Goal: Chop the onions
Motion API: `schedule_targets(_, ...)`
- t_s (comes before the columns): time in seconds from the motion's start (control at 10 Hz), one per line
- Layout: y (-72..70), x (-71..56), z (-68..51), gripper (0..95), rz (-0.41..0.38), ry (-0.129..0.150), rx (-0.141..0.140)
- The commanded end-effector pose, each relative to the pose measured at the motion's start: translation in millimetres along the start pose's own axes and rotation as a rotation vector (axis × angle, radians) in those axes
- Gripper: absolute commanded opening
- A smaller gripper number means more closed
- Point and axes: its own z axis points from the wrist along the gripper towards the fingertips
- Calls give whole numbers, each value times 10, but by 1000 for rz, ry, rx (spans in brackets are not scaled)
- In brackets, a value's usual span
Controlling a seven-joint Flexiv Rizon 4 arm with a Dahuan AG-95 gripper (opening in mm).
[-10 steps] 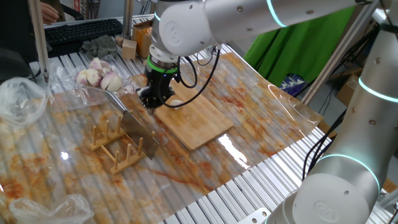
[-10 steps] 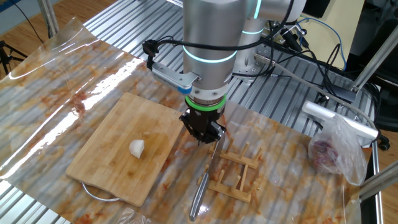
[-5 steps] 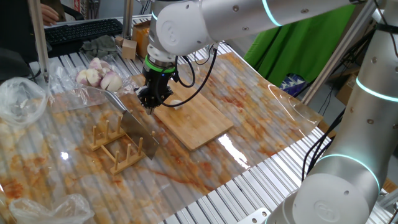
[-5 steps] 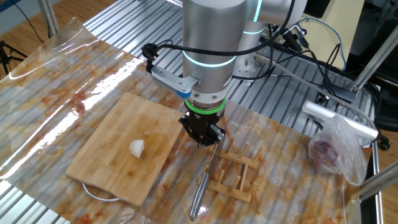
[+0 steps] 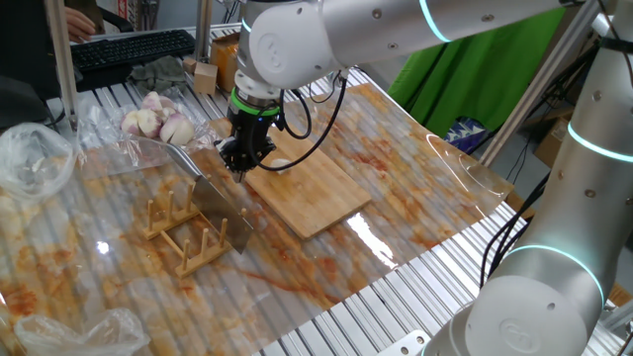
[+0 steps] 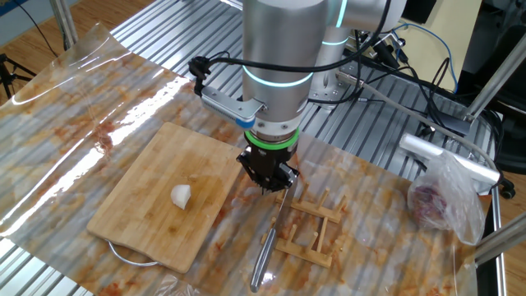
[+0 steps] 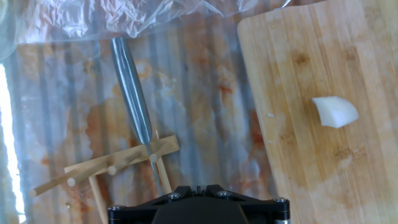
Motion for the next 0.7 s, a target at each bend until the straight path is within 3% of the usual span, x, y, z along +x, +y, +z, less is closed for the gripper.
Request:
schedule_targets(0.1,-2,2,-3,0,-5,3,-3)
schedule_targets(0.7,-2,2,-3,0,-62,0,-8)
